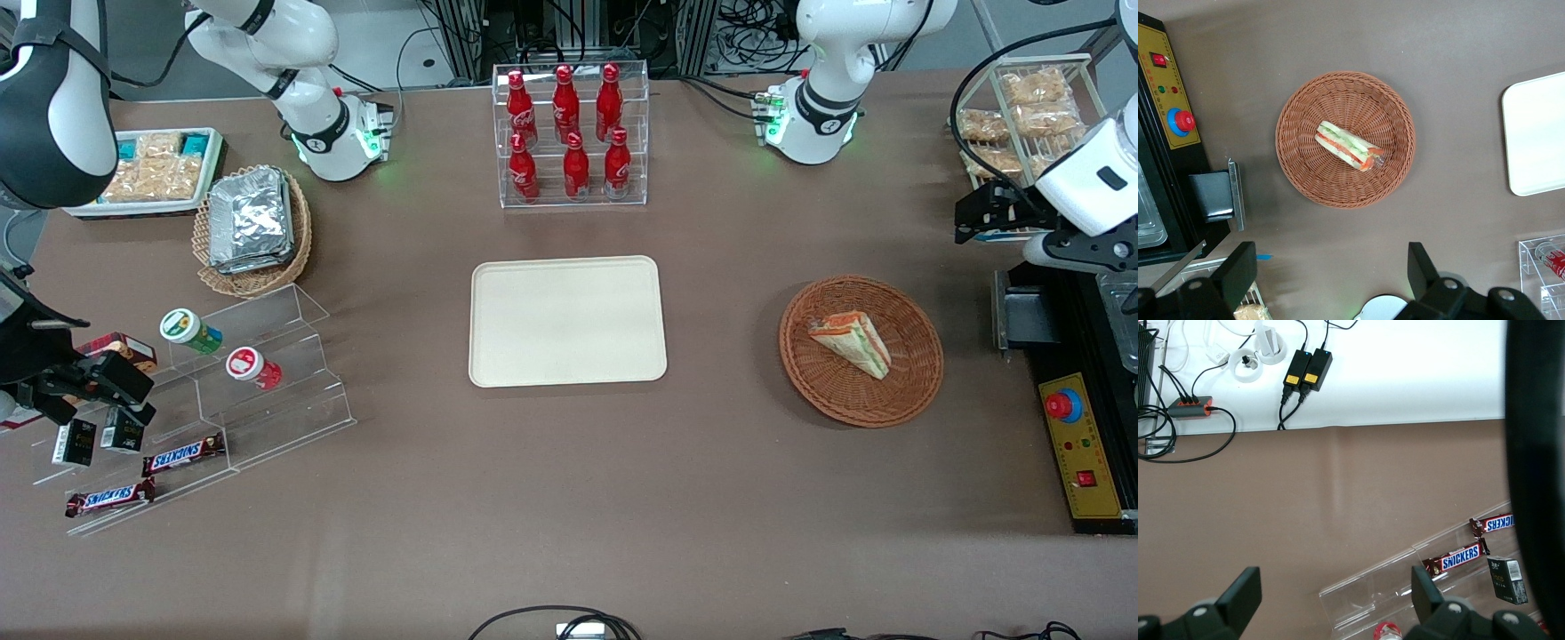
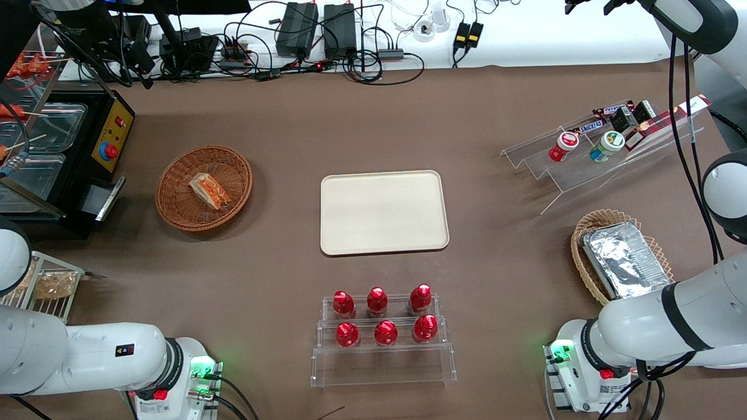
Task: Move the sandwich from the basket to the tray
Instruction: 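Move the left gripper toward the sandwich in the wicker basket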
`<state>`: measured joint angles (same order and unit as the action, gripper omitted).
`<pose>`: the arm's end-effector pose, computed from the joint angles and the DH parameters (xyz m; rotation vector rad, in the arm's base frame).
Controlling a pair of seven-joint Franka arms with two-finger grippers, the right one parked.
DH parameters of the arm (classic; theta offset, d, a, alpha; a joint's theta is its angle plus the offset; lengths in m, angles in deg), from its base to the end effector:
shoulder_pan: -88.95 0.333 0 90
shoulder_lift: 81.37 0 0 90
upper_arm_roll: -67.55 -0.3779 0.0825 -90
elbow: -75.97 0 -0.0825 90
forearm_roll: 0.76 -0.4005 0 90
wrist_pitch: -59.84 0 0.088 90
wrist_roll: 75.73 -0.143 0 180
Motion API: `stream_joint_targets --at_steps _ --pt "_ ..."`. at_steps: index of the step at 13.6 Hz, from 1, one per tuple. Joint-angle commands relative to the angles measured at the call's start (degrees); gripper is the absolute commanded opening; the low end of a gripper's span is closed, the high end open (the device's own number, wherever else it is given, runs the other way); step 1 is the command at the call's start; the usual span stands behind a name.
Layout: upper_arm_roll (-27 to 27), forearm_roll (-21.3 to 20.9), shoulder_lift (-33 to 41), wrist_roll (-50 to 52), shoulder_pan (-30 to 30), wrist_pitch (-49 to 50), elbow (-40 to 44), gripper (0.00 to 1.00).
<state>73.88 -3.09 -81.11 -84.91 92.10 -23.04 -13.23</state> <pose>0.5516 -0.0246 0.6498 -3.0841 0.3294 0.1673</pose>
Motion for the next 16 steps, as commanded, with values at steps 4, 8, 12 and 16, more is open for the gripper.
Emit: stream_joint_targets --at_steps 4,8,12,16 --pt "-0.43 0.4 -0.78 2.14 -0.16 -0.09 0.09 1.0" --pt "-0.43 0.22 -1.49 9.24 -0.43 -4.2 -5.78 1.0" --pt "-0.7 -0.31 -1.66 18.73 -0.16 -14.65 -15.71 1.0" --pt "-0.61 -0.48 -1.48 31.91 -0.42 -28.88 -28.1 1.0"
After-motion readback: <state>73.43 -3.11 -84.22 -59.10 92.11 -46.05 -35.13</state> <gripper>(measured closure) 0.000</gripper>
